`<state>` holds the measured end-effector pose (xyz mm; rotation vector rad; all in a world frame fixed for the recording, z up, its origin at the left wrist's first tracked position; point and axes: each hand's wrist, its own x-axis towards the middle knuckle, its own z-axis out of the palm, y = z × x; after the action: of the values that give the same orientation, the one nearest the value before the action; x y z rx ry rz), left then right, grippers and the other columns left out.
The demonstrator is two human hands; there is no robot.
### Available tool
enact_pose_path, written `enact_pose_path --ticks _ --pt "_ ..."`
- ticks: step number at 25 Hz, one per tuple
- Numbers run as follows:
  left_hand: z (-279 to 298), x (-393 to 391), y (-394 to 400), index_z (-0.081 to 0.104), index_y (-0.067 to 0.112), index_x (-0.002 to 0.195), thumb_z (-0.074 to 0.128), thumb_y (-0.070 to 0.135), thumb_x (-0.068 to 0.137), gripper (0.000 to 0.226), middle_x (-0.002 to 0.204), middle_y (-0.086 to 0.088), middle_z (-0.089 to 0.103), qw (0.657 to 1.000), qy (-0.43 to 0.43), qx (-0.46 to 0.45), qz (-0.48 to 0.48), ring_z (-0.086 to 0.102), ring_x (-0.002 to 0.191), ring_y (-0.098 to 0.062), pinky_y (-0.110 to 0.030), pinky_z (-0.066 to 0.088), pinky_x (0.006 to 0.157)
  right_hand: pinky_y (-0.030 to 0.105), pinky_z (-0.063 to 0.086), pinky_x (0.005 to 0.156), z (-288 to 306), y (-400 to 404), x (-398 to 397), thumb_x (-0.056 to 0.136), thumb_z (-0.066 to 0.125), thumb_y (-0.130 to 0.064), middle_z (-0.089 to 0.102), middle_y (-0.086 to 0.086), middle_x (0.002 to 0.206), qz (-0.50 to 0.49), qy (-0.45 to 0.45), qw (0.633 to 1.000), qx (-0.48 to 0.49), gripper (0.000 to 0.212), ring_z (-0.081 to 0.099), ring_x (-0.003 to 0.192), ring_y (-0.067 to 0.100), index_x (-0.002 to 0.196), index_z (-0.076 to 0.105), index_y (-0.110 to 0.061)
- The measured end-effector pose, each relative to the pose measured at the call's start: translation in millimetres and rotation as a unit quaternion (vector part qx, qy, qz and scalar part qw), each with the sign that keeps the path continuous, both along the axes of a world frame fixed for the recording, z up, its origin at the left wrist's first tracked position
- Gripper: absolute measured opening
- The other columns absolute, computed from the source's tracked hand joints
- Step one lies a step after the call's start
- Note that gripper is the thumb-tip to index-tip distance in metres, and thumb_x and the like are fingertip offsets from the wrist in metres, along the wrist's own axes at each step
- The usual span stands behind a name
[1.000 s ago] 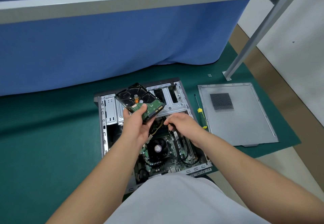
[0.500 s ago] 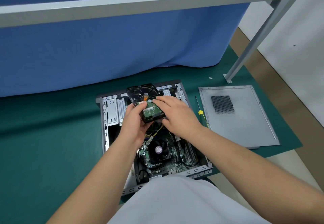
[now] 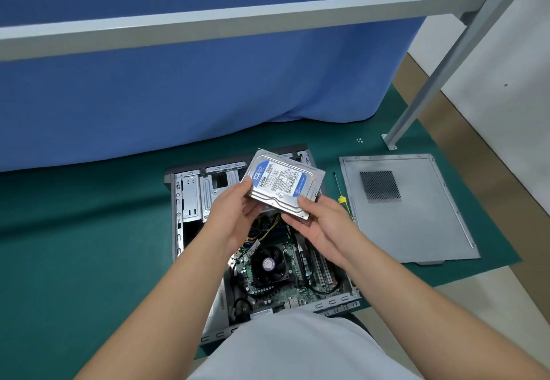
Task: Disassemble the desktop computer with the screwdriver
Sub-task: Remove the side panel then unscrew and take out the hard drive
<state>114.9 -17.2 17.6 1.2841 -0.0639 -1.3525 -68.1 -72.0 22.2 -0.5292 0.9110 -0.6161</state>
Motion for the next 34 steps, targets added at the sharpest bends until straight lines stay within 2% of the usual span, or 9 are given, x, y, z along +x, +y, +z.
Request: enact_pose_path --ticks 3,6,11,14,17,20,24,28,34 --pt "3 -1 -12 0.067 0.000 0.116 0.063 0.018 0.102 0.024 0.109 -0.016 0.077 1.000 0.020 -0.016 0.018 0.076 0.094 -0.024 -0.031 0.063 0.075 0.043 0.058 0.097 1 -5 -6 0.096 0.070 -0.014 0.075 0.000 0.118 0.059 0.140 0.978 -0.146 0.044 0.070 0.114 0.019 0.135 0.050 -0.014" --pt "8 1 -26 0.066 0.007 0.109 0.067 0.018 0.098 0.015 0.102 -0.012 0.078 0.999 0.005 -0.023 0.025 0.076 0.085 -0.021 -0.032 0.063 0.074 0.022 0.050 0.095 13 -15 -13 0.086 0.082 -0.031 0.061 -0.022 0.124 0.092 0.361 0.869 -0.325 0.084 0.062 0.105 -0.009 0.150 0.028 -0.029" --pt "19 -5 -50 0.070 0.010 0.103 0.070 0.017 0.095 0.011 0.103 -0.012 0.079 0.997 -0.060 -0.038 -0.037 0.076 0.082 -0.021 -0.034 0.062 0.074 0.037 0.030 0.113 35 -50 -18 0.070 0.074 -0.070 0.022 -0.009 0.160 0.256 0.477 0.666 -0.513 0.064 0.025 0.145 0.013 0.114 0.045 -0.035" --pt "22 -16 -71 0.072 0.012 0.102 0.072 0.019 0.093 0.011 0.102 -0.012 0.079 0.994 -0.078 -0.032 -0.073 0.073 0.077 -0.019 -0.039 0.063 0.082 0.039 0.045 0.091 42 -72 -10 0.064 0.071 -0.078 0.040 -0.007 0.131 0.346 0.531 0.591 -0.499 0.065 0.043 0.121 0.020 0.097 0.042 -0.031" --pt "23 -21 -100 0.072 0.013 0.099 0.072 0.030 0.094 0.017 0.095 -0.010 0.079 0.989 -0.099 -0.012 -0.105 0.073 0.073 -0.018 -0.033 0.061 0.067 0.036 0.043 0.068 38 -98 -8 0.058 0.067 -0.074 0.044 -0.009 0.104 0.338 0.545 0.610 -0.466 0.059 0.051 0.092 0.016 0.087 0.040 -0.031" --pt "11 -18 -138 0.074 0.023 0.100 0.061 0.056 0.094 0.037 0.097 0.004 0.078 0.957 -0.247 0.022 -0.150 0.071 0.092 -0.017 -0.034 0.058 0.078 0.034 0.041 0.062 29 -134 -16 0.052 0.066 -0.074 0.050 -0.009 0.094 0.326 0.533 0.670 -0.402 0.058 0.052 0.079 0.010 0.082 0.043 -0.031" --pt "-32 7 -174 0.068 0.026 0.119 0.046 0.050 0.103 0.037 0.118 0.005 0.071 0.776 -0.590 0.089 -0.204 0.058 0.124 -0.023 -0.038 0.046 0.096 0.035 0.041 0.060 6 -189 -37 0.049 0.066 -0.074 0.055 -0.003 0.093 0.320 0.567 0.681 -0.334 0.061 0.054 0.078 0.014 0.082 0.045 -0.028" --pt "-76 7 -182 0.067 0.033 0.126 0.023 0.061 0.104 0.056 0.140 0.009 0.063 0.612 -0.695 0.197 -0.322 0.034 0.150 -0.019 -0.048 0.026 0.114 0.038 0.050 0.074 -25 -251 -40 0.051 0.064 -0.074 0.055 0.003 0.105 0.332 0.604 0.667 -0.283 0.073 0.058 0.092 0.023 0.102 0.050 -0.024" --pt "-95 1 -178 0.072 0.029 0.096 0.031 0.053 0.102 0.048 0.102 0.007 0.075 0.538 -0.795 0.177 -0.219 0.064 0.108 -0.021 -0.044 0.037 0.099 0.044 0.052 0.099 -75 -343 -5 0.060 0.070 -0.066 0.054 0.012 0.127 0.332 0.645 0.640 -0.253 0.087 0.057 0.115 0.033 0.135 0.048 -0.026"
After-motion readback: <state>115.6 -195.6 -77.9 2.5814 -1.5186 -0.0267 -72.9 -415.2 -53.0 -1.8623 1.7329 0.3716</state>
